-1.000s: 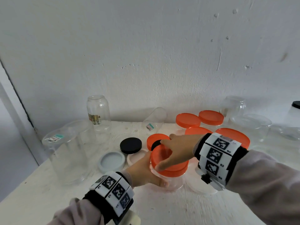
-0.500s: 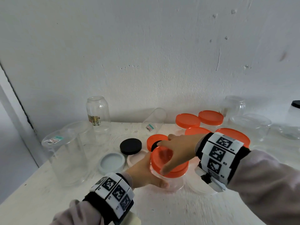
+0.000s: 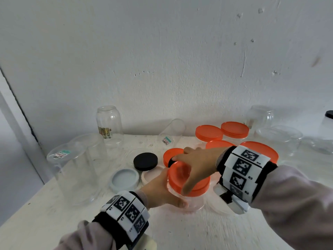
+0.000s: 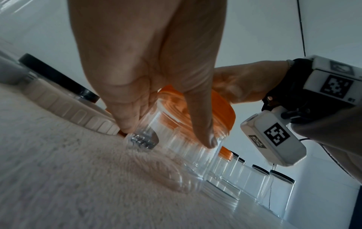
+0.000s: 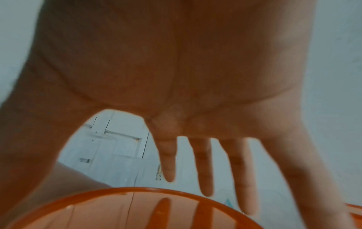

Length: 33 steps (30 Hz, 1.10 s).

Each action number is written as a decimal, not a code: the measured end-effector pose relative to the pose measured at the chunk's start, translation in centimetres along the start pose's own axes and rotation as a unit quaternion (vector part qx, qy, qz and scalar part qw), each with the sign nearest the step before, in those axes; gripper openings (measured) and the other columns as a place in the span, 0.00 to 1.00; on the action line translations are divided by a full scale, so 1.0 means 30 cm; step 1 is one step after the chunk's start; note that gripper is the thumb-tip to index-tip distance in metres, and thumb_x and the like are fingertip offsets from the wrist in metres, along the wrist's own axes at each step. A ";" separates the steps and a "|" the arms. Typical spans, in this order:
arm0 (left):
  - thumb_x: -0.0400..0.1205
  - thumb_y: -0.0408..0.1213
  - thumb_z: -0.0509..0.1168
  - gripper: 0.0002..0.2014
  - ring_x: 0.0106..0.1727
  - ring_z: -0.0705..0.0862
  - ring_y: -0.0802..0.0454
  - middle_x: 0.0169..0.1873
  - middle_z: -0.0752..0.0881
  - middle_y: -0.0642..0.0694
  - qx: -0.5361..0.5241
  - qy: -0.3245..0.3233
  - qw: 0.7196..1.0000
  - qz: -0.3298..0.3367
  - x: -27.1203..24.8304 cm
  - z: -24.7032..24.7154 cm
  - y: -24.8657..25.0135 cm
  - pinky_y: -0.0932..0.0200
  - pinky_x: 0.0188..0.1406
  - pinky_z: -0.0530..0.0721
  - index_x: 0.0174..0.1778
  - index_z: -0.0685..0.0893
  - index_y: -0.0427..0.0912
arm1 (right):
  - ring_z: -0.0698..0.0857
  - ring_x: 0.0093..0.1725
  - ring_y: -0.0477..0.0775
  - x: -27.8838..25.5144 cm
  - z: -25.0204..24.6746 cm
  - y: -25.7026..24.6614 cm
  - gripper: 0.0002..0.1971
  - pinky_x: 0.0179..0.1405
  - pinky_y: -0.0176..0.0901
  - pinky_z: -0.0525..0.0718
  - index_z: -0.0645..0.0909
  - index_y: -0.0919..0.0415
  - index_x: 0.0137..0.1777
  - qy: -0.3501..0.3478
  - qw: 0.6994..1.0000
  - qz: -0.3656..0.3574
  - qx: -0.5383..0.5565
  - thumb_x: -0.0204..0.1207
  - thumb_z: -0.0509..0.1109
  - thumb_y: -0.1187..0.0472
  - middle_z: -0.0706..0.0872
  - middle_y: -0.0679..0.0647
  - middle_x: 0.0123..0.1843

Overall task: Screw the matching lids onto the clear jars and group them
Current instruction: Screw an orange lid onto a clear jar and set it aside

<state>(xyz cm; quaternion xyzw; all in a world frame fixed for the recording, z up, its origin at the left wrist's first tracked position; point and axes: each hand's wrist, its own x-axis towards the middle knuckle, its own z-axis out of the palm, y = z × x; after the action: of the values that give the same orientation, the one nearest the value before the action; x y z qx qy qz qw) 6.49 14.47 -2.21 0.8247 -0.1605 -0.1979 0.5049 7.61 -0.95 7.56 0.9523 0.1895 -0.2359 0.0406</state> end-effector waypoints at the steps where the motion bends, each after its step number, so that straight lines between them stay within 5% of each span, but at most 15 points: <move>1: 0.64 0.32 0.82 0.49 0.72 0.74 0.53 0.70 0.76 0.54 0.000 0.003 1.000 -0.003 0.000 0.001 0.000 0.47 0.75 0.72 0.78 0.62 0.49 | 0.66 0.75 0.58 -0.005 -0.007 -0.002 0.49 0.66 0.61 0.74 0.51 0.32 0.79 -0.009 1.000 -0.013 0.003 0.61 0.75 0.33 0.60 0.44 0.77; 5: 0.65 0.32 0.82 0.48 0.72 0.74 0.54 0.69 0.76 0.55 -0.006 0.000 1.000 -0.003 -0.001 0.002 -0.004 0.50 0.74 0.73 0.77 0.61 0.51 | 0.67 0.74 0.57 0.000 -0.004 -0.002 0.46 0.66 0.60 0.75 0.53 0.31 0.79 -0.010 1.000 -0.026 -0.002 0.63 0.75 0.35 0.62 0.43 0.76; 10: 0.65 0.31 0.82 0.46 0.65 0.77 0.61 0.64 0.78 0.59 0.004 -0.003 1.000 0.020 -0.001 0.002 0.000 0.58 0.66 0.78 0.76 0.65 0.52 | 0.74 0.57 0.53 0.015 0.029 -0.005 0.48 0.45 0.46 0.75 0.59 0.42 0.79 0.041 0.999 0.028 0.005 0.61 0.62 0.20 0.70 0.51 0.71; 15: 0.64 0.32 0.82 0.47 0.69 0.75 0.57 0.68 0.77 0.56 -0.009 0.001 1.000 0.007 0.005 0.001 -0.010 0.55 0.72 0.74 0.75 0.64 0.53 | 0.64 0.77 0.58 -0.001 0.019 0.009 0.52 0.68 0.62 0.73 0.47 0.32 0.80 -0.013 1.000 -0.009 0.005 0.61 0.75 0.32 0.57 0.45 0.80; 17: 0.64 0.32 0.82 0.47 0.70 0.74 0.57 0.68 0.76 0.56 -0.005 -0.001 1.000 0.008 0.007 0.002 -0.013 0.55 0.73 0.73 0.75 0.64 0.54 | 0.64 0.76 0.58 -0.005 0.019 0.015 0.51 0.67 0.63 0.73 0.48 0.31 0.79 -0.008 1.000 -0.017 0.015 0.61 0.76 0.35 0.58 0.44 0.79; 23: 0.63 0.37 0.84 0.49 0.67 0.76 0.57 0.65 0.77 0.59 0.014 0.010 1.000 0.001 0.007 -0.001 -0.017 0.56 0.68 0.76 0.77 0.63 0.52 | 0.75 0.58 0.55 0.009 0.079 -0.003 0.52 0.47 0.47 0.77 0.60 0.42 0.77 0.081 0.995 0.044 0.036 0.55 0.62 0.17 0.70 0.51 0.68; 28: 0.63 0.34 0.83 0.50 0.69 0.75 0.55 0.67 0.76 0.56 0.010 0.009 1.000 -0.003 0.007 0.001 -0.015 0.53 0.73 0.73 0.77 0.62 0.51 | 0.62 0.76 0.59 -0.008 0.046 0.011 0.53 0.65 0.61 0.72 0.46 0.33 0.80 0.015 1.000 0.006 0.022 0.59 0.75 0.31 0.58 0.47 0.79; 30: 0.63 0.34 0.83 0.50 0.69 0.75 0.56 0.67 0.77 0.56 0.011 0.007 1.000 -0.003 0.007 0.001 -0.013 0.55 0.73 0.73 0.77 0.63 0.51 | 0.64 0.74 0.58 -0.010 0.038 0.021 0.52 0.63 0.59 0.73 0.47 0.31 0.79 0.015 0.999 -0.009 0.034 0.60 0.78 0.38 0.60 0.46 0.77; 33: 0.63 0.33 0.83 0.49 0.69 0.76 0.57 0.67 0.77 0.56 0.010 0.009 1.000 0.002 0.008 0.003 -0.013 0.55 0.73 0.73 0.77 0.64 0.50 | 0.67 0.71 0.58 0.002 0.056 0.028 0.52 0.58 0.54 0.75 0.49 0.31 0.78 0.042 0.997 -0.001 0.058 0.57 0.76 0.31 0.63 0.46 0.73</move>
<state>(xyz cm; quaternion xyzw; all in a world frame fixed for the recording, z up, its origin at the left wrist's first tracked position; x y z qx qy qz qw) 6.66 14.46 -2.63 0.8310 -0.1594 -0.1879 0.4987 7.26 -1.98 6.04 0.9619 0.1780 -0.2064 -0.0226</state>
